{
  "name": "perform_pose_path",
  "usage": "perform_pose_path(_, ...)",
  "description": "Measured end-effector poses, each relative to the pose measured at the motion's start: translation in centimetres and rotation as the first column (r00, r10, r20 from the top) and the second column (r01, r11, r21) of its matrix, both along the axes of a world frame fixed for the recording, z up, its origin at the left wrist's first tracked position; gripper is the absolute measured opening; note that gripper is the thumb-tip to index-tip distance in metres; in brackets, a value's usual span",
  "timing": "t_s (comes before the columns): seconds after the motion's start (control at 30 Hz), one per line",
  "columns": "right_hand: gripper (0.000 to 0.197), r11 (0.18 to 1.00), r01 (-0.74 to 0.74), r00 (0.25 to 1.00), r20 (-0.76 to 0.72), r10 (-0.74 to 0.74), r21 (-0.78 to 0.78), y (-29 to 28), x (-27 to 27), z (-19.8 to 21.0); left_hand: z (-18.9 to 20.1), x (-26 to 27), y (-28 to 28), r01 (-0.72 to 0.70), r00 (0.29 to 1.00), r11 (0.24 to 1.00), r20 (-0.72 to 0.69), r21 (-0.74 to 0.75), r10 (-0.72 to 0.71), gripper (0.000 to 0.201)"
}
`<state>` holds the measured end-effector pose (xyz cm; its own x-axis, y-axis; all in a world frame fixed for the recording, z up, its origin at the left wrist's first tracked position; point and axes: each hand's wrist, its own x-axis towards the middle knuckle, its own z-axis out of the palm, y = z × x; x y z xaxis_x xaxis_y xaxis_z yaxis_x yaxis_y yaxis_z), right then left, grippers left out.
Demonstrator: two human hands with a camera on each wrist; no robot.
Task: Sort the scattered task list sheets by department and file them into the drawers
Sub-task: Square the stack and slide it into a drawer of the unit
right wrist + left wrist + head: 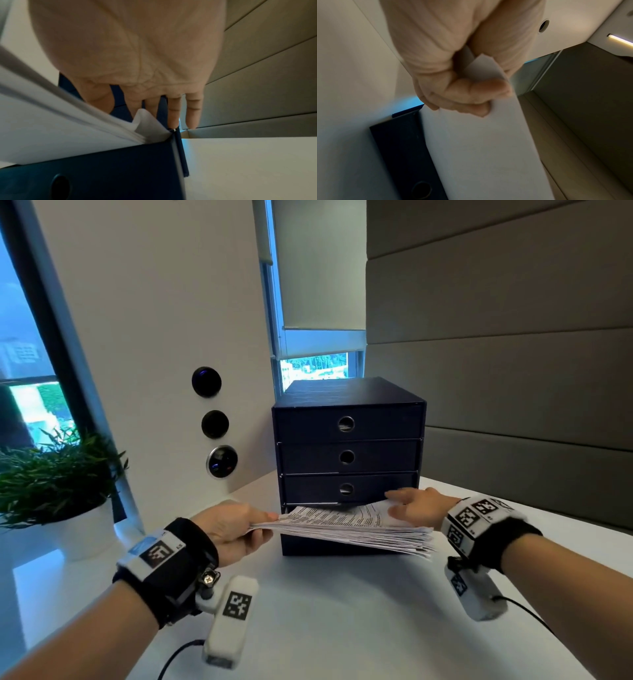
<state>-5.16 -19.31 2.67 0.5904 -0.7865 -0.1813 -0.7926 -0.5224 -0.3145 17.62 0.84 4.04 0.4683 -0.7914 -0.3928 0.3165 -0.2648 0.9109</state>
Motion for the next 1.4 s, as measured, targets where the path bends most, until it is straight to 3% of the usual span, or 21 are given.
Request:
perform_pose_path(0.13,0.048,0.999,-0.029,0.971,-0.238,0.032,0.017,0.5,0.8,-0.3,0.7,0.7,0.5,0.023,1.0,1.0,-0.001,-0.011,-0.023,0.037)
perform_pose_path(0.2,0.041,0.995,-0.079,0.947,-0.317,0.054,-0.066,0.6,1.1,-0.8,0.8,0.8,0.6,0.029,1.0,1.0,0.001,-0.009,-0.029,0.038)
perform_pose_path(0.27,0.037,0.988,-0.115,0.946,-0.315,0.078,-0.1,1.1,1.1,-0.4,0.6,0.6,0.5,0.024,1.0,1.0,0.004,-0.006,-0.023,0.037)
perform_pose_path(0.37,0.045,0.99,-0.135,0.946,-0.3,0.119,-0.033,2.5,0.7,0.9,0.1,0.3,0.4,-0.002,1.0,1.0,-0.018,-0.017,0.002,0.034)
perform_pose_path(0.43,0.045,0.986,-0.164,0.971,-0.181,0.155,-0.037,2.3,0.0,1.3,-0.2,0.3,0.3,-0.025,0.999,0.999,-0.032,-0.026,0.024,0.026)
perform_pose_path(0.5,0.045,0.99,-0.14,0.986,0.094,0.139,0.006,2.3,-0.7,1.7,-0.6,0.3,-0.1,-0.051,0.998,0.998,-0.043,-0.031,0.05,0.017)
perform_pose_path(0.6,0.05,0.964,-0.216,0.881,0.457,0.125,0.154,3.1,-2.2,2.6,-1.5,-0.1,-1.5,-0.106,0.993,0.994,-0.053,-0.034,0.104,0.01)
perform_pose_path(0.67,0.054,0.938,-0.32,0.835,0.508,0.213,0.133,4.4,-3.3,3.3,-2.2,-0.7,-2.7,-0.144,0.989,0.989,-0.041,-0.039,0.142,0.011)
perform_pose_path(0.7,0.053,0.941,-0.335,0.857,0.429,0.286,0.04,4.8,-3.7,3.4,-2.4,-1.0,-3.3,-0.163,0.986,0.986,-0.033,-0.043,0.162,0.01)
perform_pose_path(0.77,0.043,0.904,-0.344,0.921,0.095,0.377,-0.255,4.8,-4.3,2.9,-2.8,-1.7,-4.4,-0.194,0.981,0.98,-0.013,-0.053,0.194,0.008)
perform_pose_path(0.83,0.033,0.835,-0.348,0.936,-0.11,0.334,-0.427,4.3,-4.2,2.0,-3.2,-2.5,-5.4,-0.233,0.972,0.97,0.023,-0.073,0.235,0.008)
perform_pose_path(0.97,0.028,0.824,-0.245,0.969,-0.096,0.229,-0.511,2.2,-3.3,-0.1,-3.8,-3.2,-7.2,-0.276,0.956,0.952,0.065,-0.13,0.285,0.01)
perform_pose_path(1.03,0.025,0.822,-0.217,0.976,-0.088,0.201,-0.527,1.2,-2.5,-0.8,-4.3,-2.9,-7.9,-0.24,0.95,0.96,0.167,-0.143,0.263,0.016)
perform_pose_path(1.1,0.02,0.82,-0.223,0.975,-0.112,0.193,-0.527,0.6,-1.6,-1.3,-4.7,-2.2,-8.0,-0.162,0.87,0.984,0.459,-0.075,0.178,0.033)
perform_pose_path(1.17,0.018,0.82,-0.237,0.971,-0.156,0.182,-0.52,0.2,-0.7,-1.7,-4.7,-1.5,-7.4,-0.073,0.737,0.997,0.674,0.007,0.049,0.046)
perform_pose_path(1.23,0.019,0.824,-0.23,0.972,-0.165,0.168,-0.518,-0.3,0.0,-2.0,-4.7,-1.1,-6.8,-0.007,0.568,0.997,0.821,0.075,-0.058,0.033)
perform_pose_path(1.3,0.024,0.844,-0.209,0.977,-0.15,0.154,-0.493,-0.8,0.5,-2.5,-4.7,-0.8,-6.5,0.018,0.371,0.986,0.915,0.165,-0.16,0.018)
perform_pose_path(1.4,0.029,0.903,-0.169,0.986,-0.076,0.151,-0.394,-0.9,0.6,-3.1,-4.4,-0.9,-6.8,-0.026,0.175,0.957,0.944,0.29,-0.281,0.014)
